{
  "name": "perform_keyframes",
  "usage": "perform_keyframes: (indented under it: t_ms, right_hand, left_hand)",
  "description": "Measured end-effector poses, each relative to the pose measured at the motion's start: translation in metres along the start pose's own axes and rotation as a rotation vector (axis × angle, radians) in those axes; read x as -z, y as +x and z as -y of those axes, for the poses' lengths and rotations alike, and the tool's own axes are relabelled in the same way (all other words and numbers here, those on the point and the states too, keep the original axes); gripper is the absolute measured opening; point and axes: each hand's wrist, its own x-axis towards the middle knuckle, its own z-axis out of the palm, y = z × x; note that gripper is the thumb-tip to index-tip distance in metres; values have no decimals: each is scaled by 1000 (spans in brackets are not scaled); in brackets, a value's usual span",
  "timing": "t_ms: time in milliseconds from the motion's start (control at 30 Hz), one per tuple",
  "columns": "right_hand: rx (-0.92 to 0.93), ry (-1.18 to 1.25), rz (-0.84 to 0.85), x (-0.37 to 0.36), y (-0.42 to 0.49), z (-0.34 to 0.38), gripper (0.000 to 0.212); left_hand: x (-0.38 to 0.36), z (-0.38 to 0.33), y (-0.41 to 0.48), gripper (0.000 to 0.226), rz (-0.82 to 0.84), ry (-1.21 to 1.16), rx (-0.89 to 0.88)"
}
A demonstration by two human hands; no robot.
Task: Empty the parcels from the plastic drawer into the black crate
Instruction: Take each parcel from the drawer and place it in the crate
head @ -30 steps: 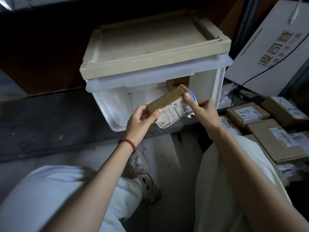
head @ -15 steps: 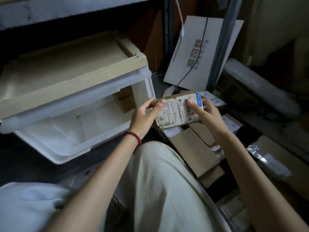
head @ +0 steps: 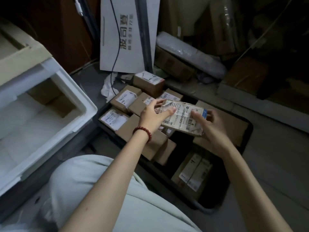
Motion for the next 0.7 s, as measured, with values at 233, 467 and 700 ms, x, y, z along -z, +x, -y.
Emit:
perform_keyframes:
  t_ms: [233,467,700]
  right_hand:
    - [-214,161,-173,10,-43,-66,45]
    - [-269,-239,-59,27,-56,-83,42]
    - [-282,-684,201,27,-50,-87,50]
  left_hand:
    - [-44,34,-19,53,170,27,146]
    - [-58,57,-34,63,428,234,154]
    - [-77,80,-43,57,643,462,164]
